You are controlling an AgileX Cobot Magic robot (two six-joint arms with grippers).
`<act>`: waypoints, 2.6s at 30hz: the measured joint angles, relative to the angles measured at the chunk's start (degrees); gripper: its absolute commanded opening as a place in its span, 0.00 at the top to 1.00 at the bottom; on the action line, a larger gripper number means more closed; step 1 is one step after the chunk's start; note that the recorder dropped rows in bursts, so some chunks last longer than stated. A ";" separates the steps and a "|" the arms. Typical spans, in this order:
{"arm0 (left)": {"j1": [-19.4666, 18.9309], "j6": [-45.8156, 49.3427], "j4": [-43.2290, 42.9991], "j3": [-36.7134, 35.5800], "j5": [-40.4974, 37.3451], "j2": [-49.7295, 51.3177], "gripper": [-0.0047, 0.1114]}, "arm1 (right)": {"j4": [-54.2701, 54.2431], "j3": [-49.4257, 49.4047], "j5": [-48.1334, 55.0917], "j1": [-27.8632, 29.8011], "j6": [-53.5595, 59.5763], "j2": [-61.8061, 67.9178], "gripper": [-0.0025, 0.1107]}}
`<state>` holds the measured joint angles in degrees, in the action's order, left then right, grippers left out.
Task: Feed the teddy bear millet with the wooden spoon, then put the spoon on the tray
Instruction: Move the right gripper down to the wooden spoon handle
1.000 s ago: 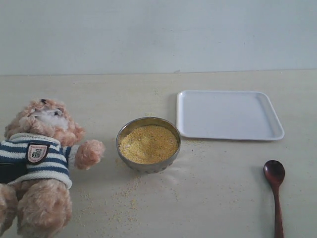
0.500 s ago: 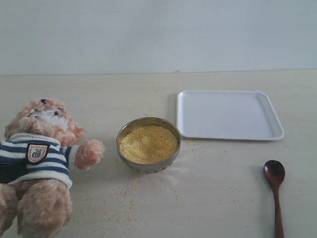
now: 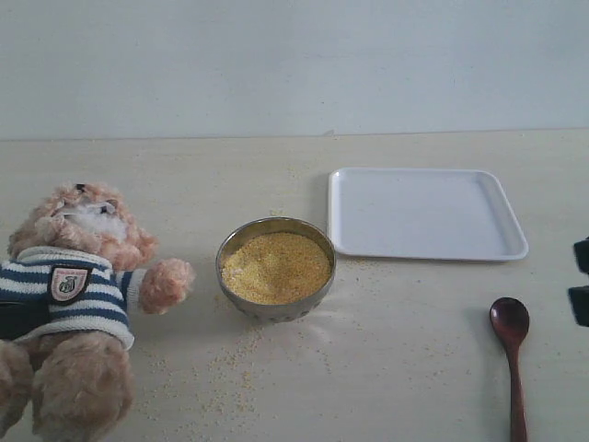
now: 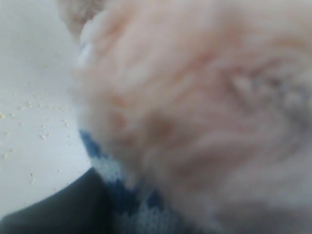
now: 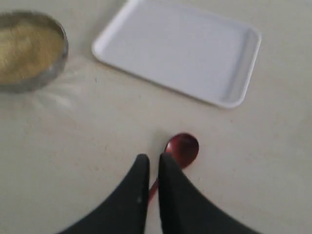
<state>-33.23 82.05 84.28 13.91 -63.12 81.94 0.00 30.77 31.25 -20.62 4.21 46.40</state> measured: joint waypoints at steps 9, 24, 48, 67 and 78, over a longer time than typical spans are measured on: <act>0.00 0.00 0.00 0.00 0.00 0.00 0.92 | 0.32 0.66 -0.18 0.01 -11.98 22.88 0.43; 0.00 0.00 0.00 0.00 0.00 0.00 0.92 | -4.67 -6.54 -19.61 -0.77 -21.66 34.08 0.44; 0.00 0.00 0.00 0.00 0.00 0.00 0.92 | -61.94 -22.63 -60.13 -26.65 21.02 34.13 0.44; 0.00 0.00 0.00 0.00 0.00 0.00 0.92 | -85.53 -22.63 -63.50 -37.06 28.68 34.23 0.44; 0.00 0.00 0.00 0.00 0.00 0.00 0.92 | -85.77 -22.01 -63.42 -37.06 29.05 35.88 0.44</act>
<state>-33.23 82.05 84.28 13.91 -63.12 81.94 -85.77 8.76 -32.17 -57.68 33.27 82.28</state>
